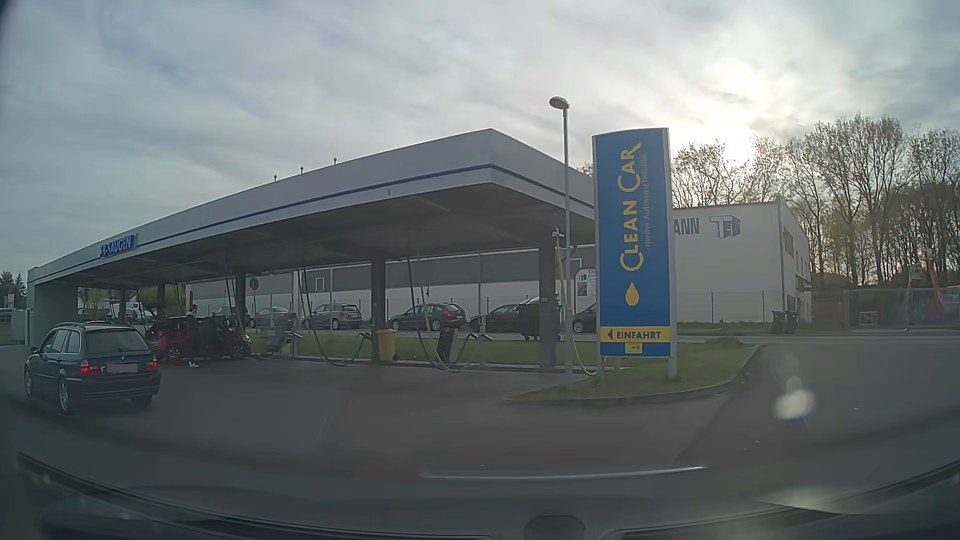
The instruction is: Follow the waypoints while adhering to traffic rules and regulations
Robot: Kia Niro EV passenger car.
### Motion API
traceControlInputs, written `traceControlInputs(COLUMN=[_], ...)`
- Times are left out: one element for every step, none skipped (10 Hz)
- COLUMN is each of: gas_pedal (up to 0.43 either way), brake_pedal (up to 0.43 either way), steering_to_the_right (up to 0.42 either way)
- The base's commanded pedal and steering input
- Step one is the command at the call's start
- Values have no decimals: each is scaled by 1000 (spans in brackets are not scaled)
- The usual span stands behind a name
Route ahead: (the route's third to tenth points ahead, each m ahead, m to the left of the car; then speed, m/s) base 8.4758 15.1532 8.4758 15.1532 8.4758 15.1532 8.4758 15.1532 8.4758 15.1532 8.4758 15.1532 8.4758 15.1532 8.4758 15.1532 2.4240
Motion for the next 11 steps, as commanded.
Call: traceControlInputs(gas_pedal=[20, 8, 8, 8, 0, 0, 0, 0, 0, 0, 0], brake_pedal=[0, 0, 0, 0, 0, 0, 0, 0, 0, 0, 0], steering_to_the_right=[-240, -225, -208, -190, -185, -185, -185, -185, -185, -188, -193])
